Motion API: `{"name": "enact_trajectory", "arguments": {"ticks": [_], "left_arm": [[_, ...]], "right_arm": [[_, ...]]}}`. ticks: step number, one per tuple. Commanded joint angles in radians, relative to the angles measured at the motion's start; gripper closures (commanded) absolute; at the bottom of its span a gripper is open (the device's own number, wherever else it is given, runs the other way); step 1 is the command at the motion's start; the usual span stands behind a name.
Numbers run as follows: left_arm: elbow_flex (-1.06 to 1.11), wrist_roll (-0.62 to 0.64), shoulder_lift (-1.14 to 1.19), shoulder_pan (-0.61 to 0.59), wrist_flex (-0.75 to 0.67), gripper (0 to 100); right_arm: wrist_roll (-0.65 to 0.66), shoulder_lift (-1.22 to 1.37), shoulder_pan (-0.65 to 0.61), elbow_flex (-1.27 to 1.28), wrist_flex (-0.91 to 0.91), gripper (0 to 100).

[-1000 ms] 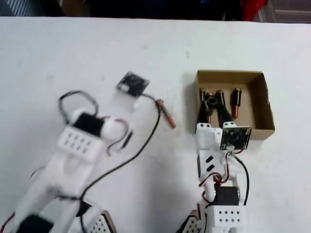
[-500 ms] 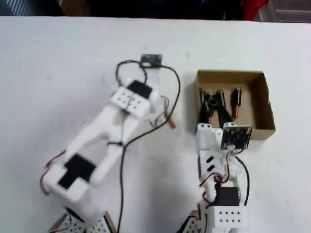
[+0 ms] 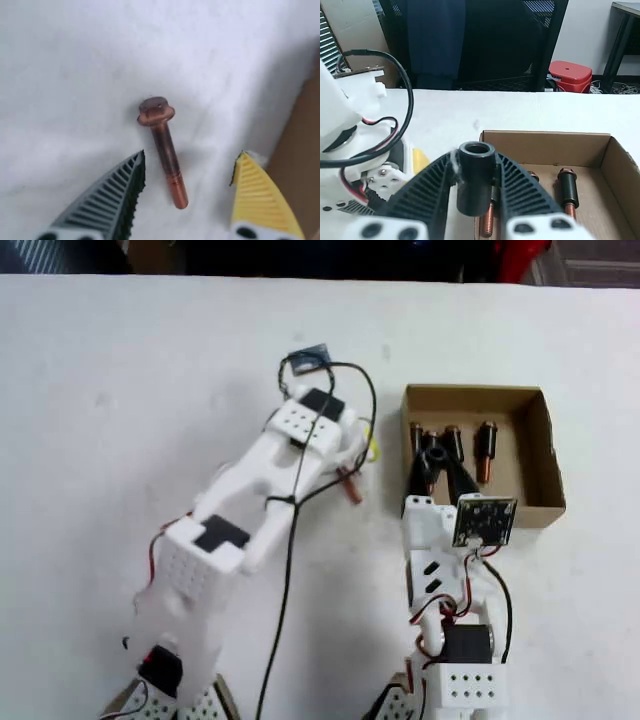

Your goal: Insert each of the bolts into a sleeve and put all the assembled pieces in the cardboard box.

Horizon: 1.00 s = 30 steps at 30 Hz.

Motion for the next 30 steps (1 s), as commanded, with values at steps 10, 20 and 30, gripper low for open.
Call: {"name": "enact_trajectory", "arguments": {"ticks": [10, 20, 30], "left_arm": [[-0.1, 0.13, 0.077, -0.097, -0.017, 70], [-0.1, 0.13, 0.079, -0.077, -0.011, 70], [-0.092, 0.132, 0.087, -0.008, -0.011, 70]], "right_arm": [[0.0, -0.013, 0.002, 0.009, 0.012, 98.1], [0.0, -0.015, 0.002, 0.009, 0.012, 98.1], [0.0, -0.015, 0.002, 0.009, 0.012, 98.1]]}}
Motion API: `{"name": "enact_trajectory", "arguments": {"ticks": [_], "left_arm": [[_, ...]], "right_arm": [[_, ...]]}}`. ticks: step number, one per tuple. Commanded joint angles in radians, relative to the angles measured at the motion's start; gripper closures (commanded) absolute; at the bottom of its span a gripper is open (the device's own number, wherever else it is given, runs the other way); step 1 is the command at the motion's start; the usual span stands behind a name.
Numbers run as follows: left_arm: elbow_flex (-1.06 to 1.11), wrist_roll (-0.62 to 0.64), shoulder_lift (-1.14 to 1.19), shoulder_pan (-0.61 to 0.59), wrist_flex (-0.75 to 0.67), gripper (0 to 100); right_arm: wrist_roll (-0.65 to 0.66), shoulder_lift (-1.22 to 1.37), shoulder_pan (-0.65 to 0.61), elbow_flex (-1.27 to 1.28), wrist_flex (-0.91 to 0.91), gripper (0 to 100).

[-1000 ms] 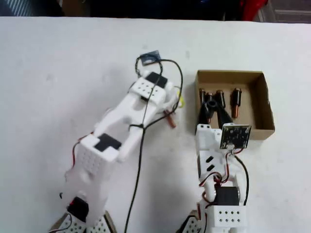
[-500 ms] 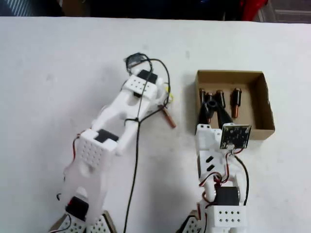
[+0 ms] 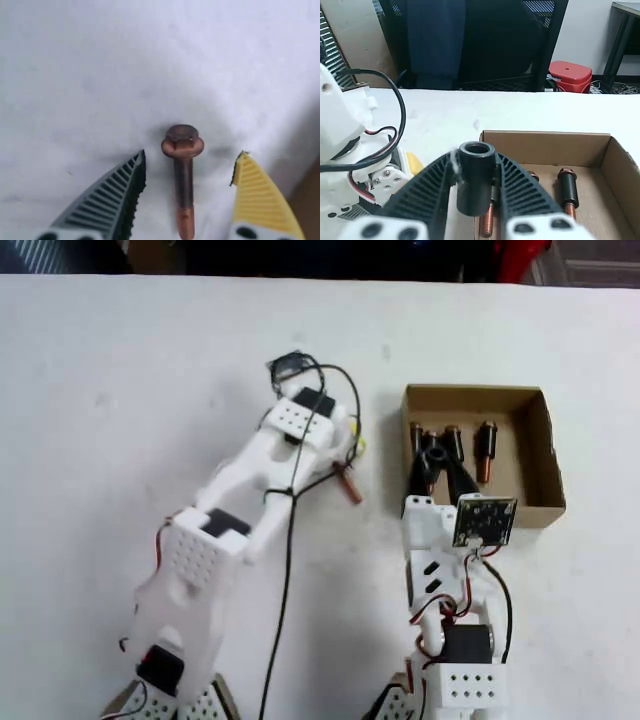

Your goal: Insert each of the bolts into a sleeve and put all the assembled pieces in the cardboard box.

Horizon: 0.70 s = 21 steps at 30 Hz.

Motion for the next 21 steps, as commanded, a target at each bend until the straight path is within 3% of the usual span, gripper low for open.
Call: {"name": "enact_trajectory", "arguments": {"ticks": [1, 8, 15, 21], "left_arm": [[-0.038, 0.009, -0.005, 0.025, -0.011, 70], [-0.029, 0.009, -0.004, 0.027, -0.011, 71], [-0.011, 0.038, -0.004, 0.015, -0.015, 98], [-0.011, 0.034, -0.004, 0.015, -0.011, 95]], "right_arm": [[0.0, -0.015, 0.002, 0.009, 0.012, 98.1], [0.0, -0.015, 0.002, 0.009, 0.012, 98.1], [0.0, -0.015, 0.002, 0.009, 0.012, 98.1], [0.0, -0.015, 0.002, 0.009, 0.013, 98.1]]}}
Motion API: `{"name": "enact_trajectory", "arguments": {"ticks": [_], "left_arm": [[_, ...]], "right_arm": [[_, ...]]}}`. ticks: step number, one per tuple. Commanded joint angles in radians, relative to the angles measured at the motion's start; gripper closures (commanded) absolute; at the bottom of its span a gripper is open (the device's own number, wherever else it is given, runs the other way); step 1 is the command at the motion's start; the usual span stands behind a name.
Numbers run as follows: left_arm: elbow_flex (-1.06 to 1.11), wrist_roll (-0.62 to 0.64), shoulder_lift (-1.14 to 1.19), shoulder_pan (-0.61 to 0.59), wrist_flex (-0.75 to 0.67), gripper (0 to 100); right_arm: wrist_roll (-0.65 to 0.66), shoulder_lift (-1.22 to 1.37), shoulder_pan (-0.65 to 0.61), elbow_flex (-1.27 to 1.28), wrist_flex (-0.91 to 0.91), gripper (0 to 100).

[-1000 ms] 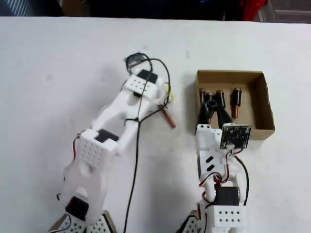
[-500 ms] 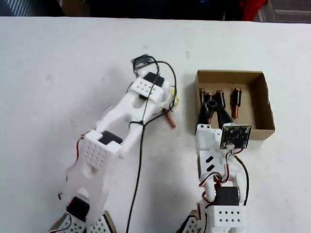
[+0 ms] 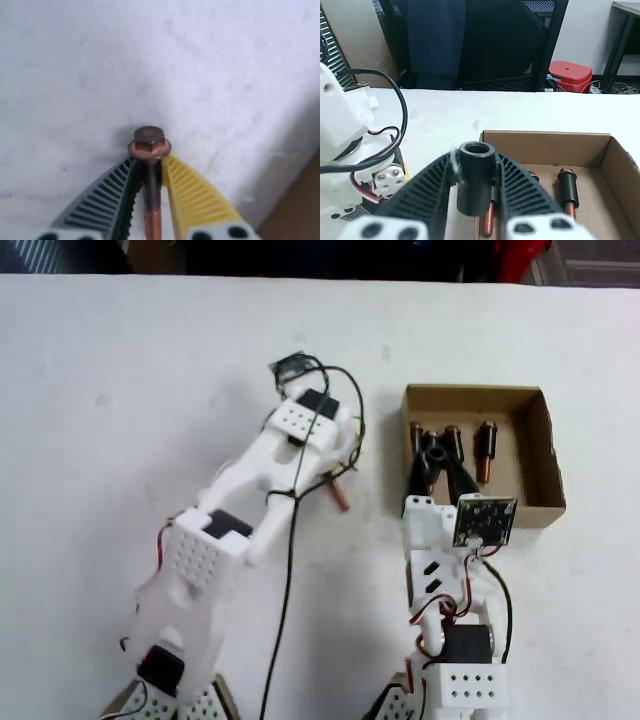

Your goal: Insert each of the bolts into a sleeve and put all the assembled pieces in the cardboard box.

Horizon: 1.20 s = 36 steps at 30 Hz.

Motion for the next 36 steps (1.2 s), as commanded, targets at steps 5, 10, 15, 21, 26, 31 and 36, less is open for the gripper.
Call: {"name": "enact_trajectory", "arguments": {"ticks": [5, 10, 15, 21, 26, 31, 36], "left_arm": [[-0.015, -0.259, -0.005, 0.015, 0.029, 98], [-0.018, -0.58, -0.01, 0.008, 0.114, 98], [-0.018, -0.72, -0.018, 0.008, 0.183, 98], [-0.02, -0.77, -0.09, 0.005, 0.252, 98], [-0.02, -0.77, -0.234, -0.045, 0.261, 98], [-0.011, -0.793, -0.389, -0.11, 0.288, 98], [-0.011, -0.921, -0.501, -0.12, 0.397, 98]], "right_arm": [[0.0, -0.015, 0.002, 0.009, 0.013, 98.1], [0.0, -0.015, 0.001, 0.009, 0.013, 98.1], [0.0, -0.01, -0.021, 0.009, 0.013, 98.1], [0.002, -0.01, -0.059, 0.009, 0.013, 98.1], [-0.005, -0.012, -0.061, 0.009, 0.013, 98.1], [0.0, -0.013, -0.134, 0.009, 0.01, 98.1], [0.002, -0.013, -0.216, 0.009, 0.005, 98.1]]}}
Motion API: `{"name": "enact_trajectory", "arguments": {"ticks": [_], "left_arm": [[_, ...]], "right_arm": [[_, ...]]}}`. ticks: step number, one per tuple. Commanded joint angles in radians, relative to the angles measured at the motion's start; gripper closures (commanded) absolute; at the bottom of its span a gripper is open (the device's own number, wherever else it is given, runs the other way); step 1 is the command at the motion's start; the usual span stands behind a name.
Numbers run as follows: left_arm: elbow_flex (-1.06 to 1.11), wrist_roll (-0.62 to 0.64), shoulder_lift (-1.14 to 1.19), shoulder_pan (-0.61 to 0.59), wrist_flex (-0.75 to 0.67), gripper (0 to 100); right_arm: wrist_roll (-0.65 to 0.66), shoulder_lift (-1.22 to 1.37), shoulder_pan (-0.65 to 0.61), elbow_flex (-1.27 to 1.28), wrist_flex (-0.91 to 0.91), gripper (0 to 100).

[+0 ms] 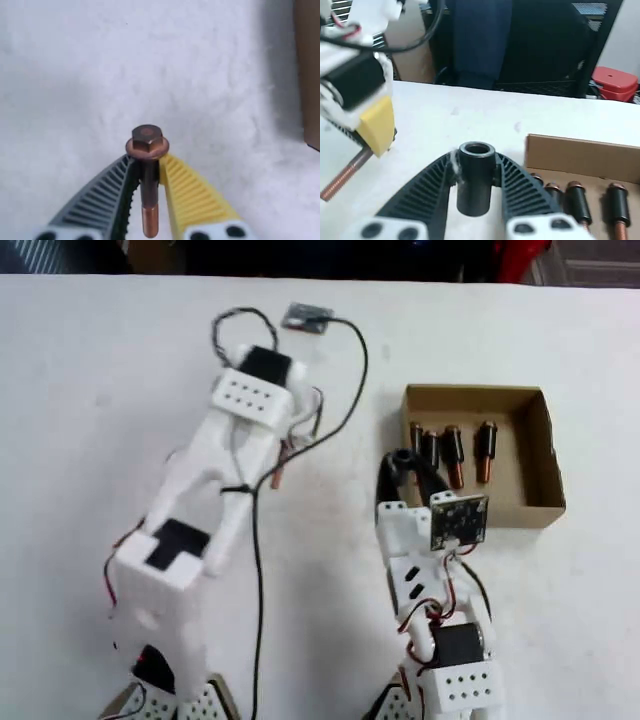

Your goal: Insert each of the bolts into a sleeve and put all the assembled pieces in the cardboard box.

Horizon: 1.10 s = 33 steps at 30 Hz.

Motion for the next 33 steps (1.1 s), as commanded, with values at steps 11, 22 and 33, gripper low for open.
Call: {"name": "enact_trajectory", "arguments": {"ticks": [11, 22, 33], "left_arm": [[-0.011, -0.054, -0.298, -0.008, 0.095, 98], [-0.009, -0.037, -0.415, -0.008, 0.091, 98], [-0.011, 0.012, -0.415, 0.041, 0.051, 98]], "right_arm": [[0.155, -0.015, -0.269, 0.009, -0.008, 98.1], [0.163, -0.015, -0.306, 0.009, -0.137, 98.1], [0.163, -0.015, -0.308, 0.009, -0.137, 98.1]]}}
